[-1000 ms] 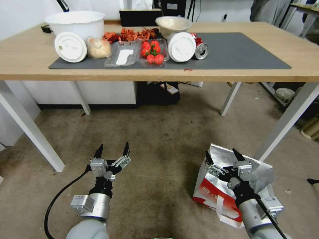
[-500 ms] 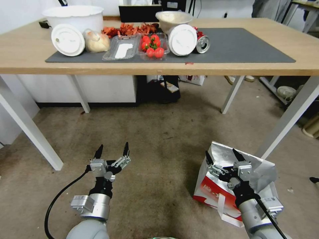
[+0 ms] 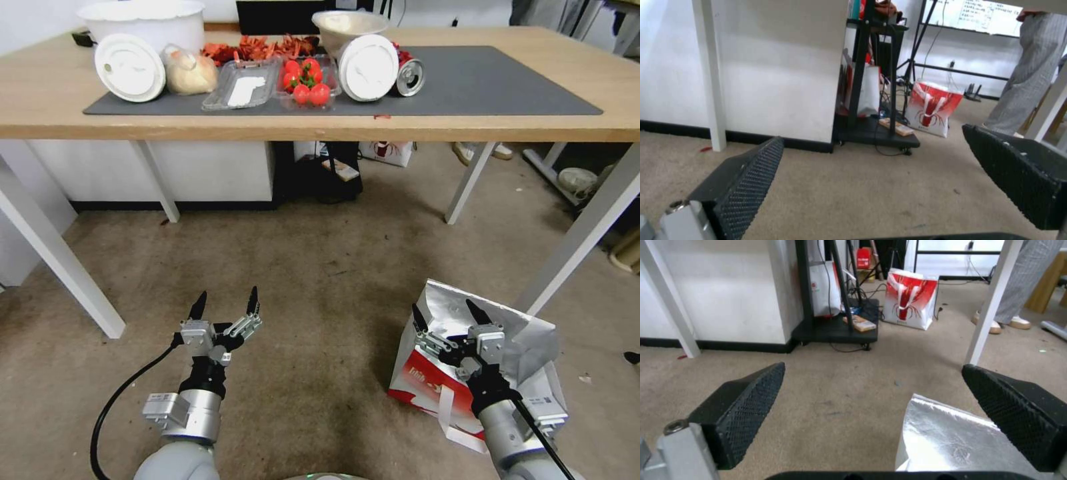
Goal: Pick up the food delivery bag from the floor and place it on the table.
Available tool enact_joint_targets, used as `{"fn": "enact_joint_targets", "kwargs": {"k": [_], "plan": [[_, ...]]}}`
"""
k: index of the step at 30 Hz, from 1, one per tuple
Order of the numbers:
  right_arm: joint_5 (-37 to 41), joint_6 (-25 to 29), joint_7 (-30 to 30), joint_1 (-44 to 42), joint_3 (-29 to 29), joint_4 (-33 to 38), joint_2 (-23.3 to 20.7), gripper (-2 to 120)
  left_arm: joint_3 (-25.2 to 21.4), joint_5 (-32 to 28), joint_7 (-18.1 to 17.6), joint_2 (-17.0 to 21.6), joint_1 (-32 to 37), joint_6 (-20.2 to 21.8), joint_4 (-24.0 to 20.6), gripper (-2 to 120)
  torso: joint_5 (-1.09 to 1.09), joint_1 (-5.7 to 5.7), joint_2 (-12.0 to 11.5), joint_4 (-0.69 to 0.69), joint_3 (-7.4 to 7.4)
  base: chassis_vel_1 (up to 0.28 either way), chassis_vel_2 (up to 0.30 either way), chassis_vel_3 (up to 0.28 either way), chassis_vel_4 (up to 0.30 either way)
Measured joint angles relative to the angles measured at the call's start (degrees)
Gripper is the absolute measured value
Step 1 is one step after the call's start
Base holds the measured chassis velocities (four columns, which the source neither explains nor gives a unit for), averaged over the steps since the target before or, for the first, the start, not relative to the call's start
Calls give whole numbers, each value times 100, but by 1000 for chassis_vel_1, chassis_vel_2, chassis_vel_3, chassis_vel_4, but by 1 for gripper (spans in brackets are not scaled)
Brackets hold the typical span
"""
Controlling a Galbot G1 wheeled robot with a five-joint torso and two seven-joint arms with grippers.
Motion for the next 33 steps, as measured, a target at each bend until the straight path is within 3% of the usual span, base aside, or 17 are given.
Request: {"fn": "enact_joint_targets", "kwargs": {"k": [5, 7, 8, 10, 11, 12, 14, 15, 18, 19, 22, 23, 26, 33], "plan": [[83, 7, -49, 12, 11, -6, -109, 100, 7, 54, 39, -6, -9, -75, 54, 100, -1, 1, 9, -1, 0, 0, 0, 0, 0], [623, 8, -197, 267, 305, 9, -741, 100, -23, 142, 137, 25, 7, -101, 33, 100, 1, 2, 18, -2, 0, 0, 0, 0, 0], [623, 8, -197, 267, 305, 9, -741, 100, -23, 142, 137, 25, 7, -101, 33, 100, 1, 2, 18, -2, 0, 0, 0, 0, 0], [1329, 249, -534, 600, 747, -323, -1535, 100, -45, 158, 133, 41, 8, -102, 24, 100, 2, 3, 23, 0, 0, 0, 0, 0, 0], [1329, 249, -534, 600, 747, -323, -1535, 100, -45, 158, 133, 41, 8, -102, 24, 100, 2, 3, 23, 0, 0, 0, 0, 0, 0], [1674, 429, -773, 730, 903, -548, -1835, 100, -48, 161, 124, 41, 8, -103, 23, 100, 2, 3, 24, 0, 0, 0, 0, 0, 0], [2726, 891, -1693, 1143, 1275, -1360, -2769, 100, -42, 166, 89, 26, 4, -103, 20, 100, 7, 5, 28, -2, 0, 0, 0, 0, 0], [2726, 891, -1693, 1143, 1275, -1360, -2769, 100, -42, 166, 89, 26, 4, -103, 20, 100, 7, 5, 28, -2, 0, 0, 0, 0, 0], [3290, 947, -2794, 1667, 1403, -2355, -3864, 100, -14, 211, 48, -48, 2, -103, 23, 100, 1, 6, 33, 2, 0, 0, 0, 0, 0], [3290, 947, -2794, 1667, 1403, -2355, -3864, 100, -14, 211, 48, -48, 2, -103, 23, 100, 1, 6, 33, 2, 0, 0, 0, 0, 0], [3228, 885, -3852, 2142, 1149, -3323, -4481, 100, -7, 280, 9, -98, 23, -114, 45, 100, 2, 7, 37, -1, 0, 0, 0, 0, 0], [3228, 885, -3852, 2142, 1149, -3323, -4481, 100, -7, 280, 9, -98, 23, -114, 45, 100, 2, 7, 37, -1, 0, 0, 0, 0, 0], [2849, 805, -4790, 2630, 854, -4114, -4802, 100, -17, 306, -22, -119, 42, -144, 66, 100, 3, 7, 40, -1, 1, 0, 0, 0, 0], [2336, 746, -5438, 3316, 406, -4941, -5153, 100, -15, 349, -39, -154, 46, -175, 113, 100, 0, 7, 44, -1, 0, 0, 0, 0, 0]]}}
